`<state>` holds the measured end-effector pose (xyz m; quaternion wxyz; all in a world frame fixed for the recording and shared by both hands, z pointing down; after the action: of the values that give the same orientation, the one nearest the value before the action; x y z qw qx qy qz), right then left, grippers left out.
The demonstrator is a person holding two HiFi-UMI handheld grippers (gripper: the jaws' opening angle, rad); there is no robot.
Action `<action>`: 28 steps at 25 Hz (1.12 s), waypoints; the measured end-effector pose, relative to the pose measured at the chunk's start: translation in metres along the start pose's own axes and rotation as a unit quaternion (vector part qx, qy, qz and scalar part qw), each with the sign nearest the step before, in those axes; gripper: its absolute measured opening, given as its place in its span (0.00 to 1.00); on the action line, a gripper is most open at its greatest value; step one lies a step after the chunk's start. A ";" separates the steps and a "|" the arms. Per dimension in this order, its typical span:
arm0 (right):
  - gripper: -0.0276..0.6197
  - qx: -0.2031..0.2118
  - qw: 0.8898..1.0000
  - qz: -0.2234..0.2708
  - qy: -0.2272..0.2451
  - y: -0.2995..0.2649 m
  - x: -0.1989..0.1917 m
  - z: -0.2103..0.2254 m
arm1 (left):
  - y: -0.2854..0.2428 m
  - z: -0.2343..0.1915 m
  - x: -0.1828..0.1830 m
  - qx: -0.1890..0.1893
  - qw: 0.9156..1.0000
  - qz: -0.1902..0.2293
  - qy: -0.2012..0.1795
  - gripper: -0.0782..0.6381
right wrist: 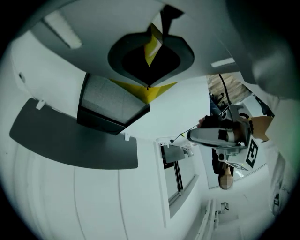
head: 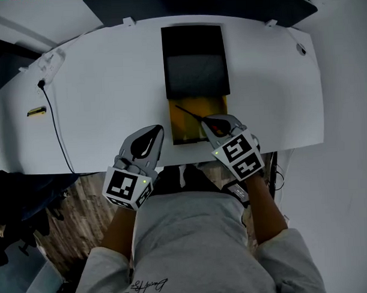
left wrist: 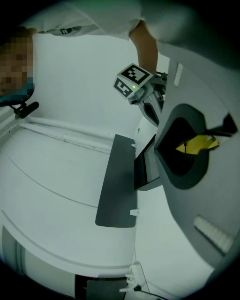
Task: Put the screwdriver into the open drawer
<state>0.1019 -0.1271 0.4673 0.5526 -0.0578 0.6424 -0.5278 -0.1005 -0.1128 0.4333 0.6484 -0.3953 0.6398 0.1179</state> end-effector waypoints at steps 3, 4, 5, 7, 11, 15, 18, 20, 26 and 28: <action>0.06 -0.001 0.999 0.036 -0.015 0.019 0.006 -0.009 | 0.005 0.007 0.005 -0.001 1.000 0.003 -0.004 0.11; 0.06 -0.003 0.999 0.048 -0.020 0.026 0.007 -0.012 | 0.007 0.008 0.006 -0.001 1.000 0.003 -0.005 0.11; 0.06 -0.005 0.998 0.058 -0.024 0.031 0.010 -0.015 | 0.009 0.009 0.008 0.000 1.000 0.004 -0.006 0.11; 0.06 -0.005 0.997 0.077 -0.028 0.039 0.017 -0.020 | 0.013 0.008 0.013 0.003 1.000 0.007 -0.007 0.11; 0.06 0.002 0.993 0.109 -0.043 0.052 0.023 -0.028 | 0.019 0.013 0.024 0.002 1.000 0.012 -0.011 0.11; 0.06 0.007 0.990 0.127 -0.064 0.066 0.021 -0.034 | 0.028 0.023 0.031 -0.001 1.000 0.013 -0.010 0.11; 0.06 0.002 0.988 0.139 -0.067 0.076 0.022 -0.037 | 0.032 0.027 0.035 -0.002 1.000 0.017 -0.014 0.11; 0.06 0.000 0.987 0.146 -0.070 0.080 0.023 -0.039 | 0.034 0.028 0.038 -0.003 1.000 0.017 -0.019 0.11; 0.06 0.002 0.987 0.149 -0.066 0.087 0.021 -0.044 | 0.036 0.033 0.040 -0.004 1.000 0.021 -0.015 0.11; 0.06 0.003 0.987 0.149 -0.065 0.088 0.021 -0.044 | 0.034 0.035 0.041 -0.004 1.000 0.021 -0.014 0.11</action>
<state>0.1044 -0.0752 0.3812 0.6659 0.0059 0.6046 -0.4371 -0.0910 -0.0816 0.3791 0.6534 -0.3826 0.6382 0.1395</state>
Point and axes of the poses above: the fingertips, and each gripper's own axes: y backward along the fingers, z to its right, x out of its top, the point moved 8 cm from there along y, backward along the fingers, and after that the axes turned 7 degrees about -y, right-handed, at the moved point
